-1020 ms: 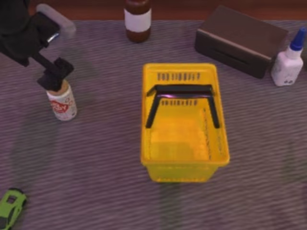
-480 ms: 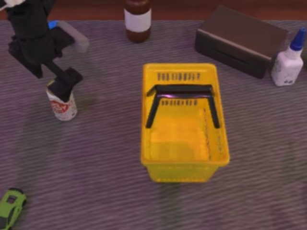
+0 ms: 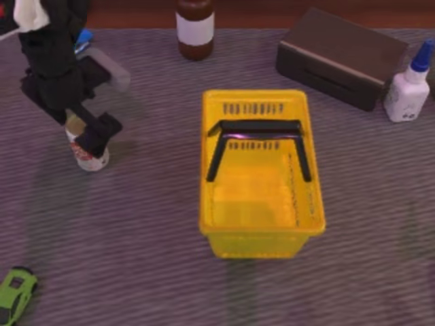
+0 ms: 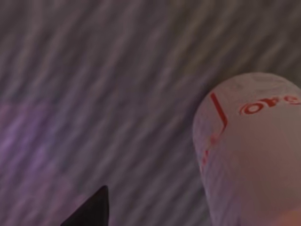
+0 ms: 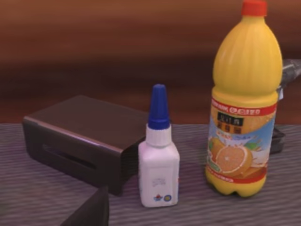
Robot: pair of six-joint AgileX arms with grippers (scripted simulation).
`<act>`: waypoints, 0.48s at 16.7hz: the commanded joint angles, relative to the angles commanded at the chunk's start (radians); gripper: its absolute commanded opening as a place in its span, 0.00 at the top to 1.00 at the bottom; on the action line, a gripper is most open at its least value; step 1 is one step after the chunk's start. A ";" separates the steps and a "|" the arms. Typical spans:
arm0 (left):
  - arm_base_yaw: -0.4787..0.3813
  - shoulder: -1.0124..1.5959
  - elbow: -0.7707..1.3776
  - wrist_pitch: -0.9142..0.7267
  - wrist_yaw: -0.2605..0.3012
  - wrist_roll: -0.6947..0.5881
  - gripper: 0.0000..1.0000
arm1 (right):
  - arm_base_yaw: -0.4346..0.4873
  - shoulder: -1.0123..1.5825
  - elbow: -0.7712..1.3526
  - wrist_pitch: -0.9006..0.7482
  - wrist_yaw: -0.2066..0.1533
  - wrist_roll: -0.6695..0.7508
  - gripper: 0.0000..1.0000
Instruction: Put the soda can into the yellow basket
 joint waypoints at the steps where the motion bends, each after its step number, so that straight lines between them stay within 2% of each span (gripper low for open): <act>1: 0.000 0.006 -0.019 0.025 0.000 0.000 0.00 | 0.000 0.000 0.000 0.000 0.000 0.000 0.00; 6: 0.000 0.012 -0.036 0.045 0.000 0.000 0.00 | 0.000 0.000 0.000 0.000 0.000 0.000 0.00; 8: 0.000 0.012 -0.036 0.045 0.000 0.000 0.15 | 0.000 0.000 0.000 0.000 0.000 0.000 0.00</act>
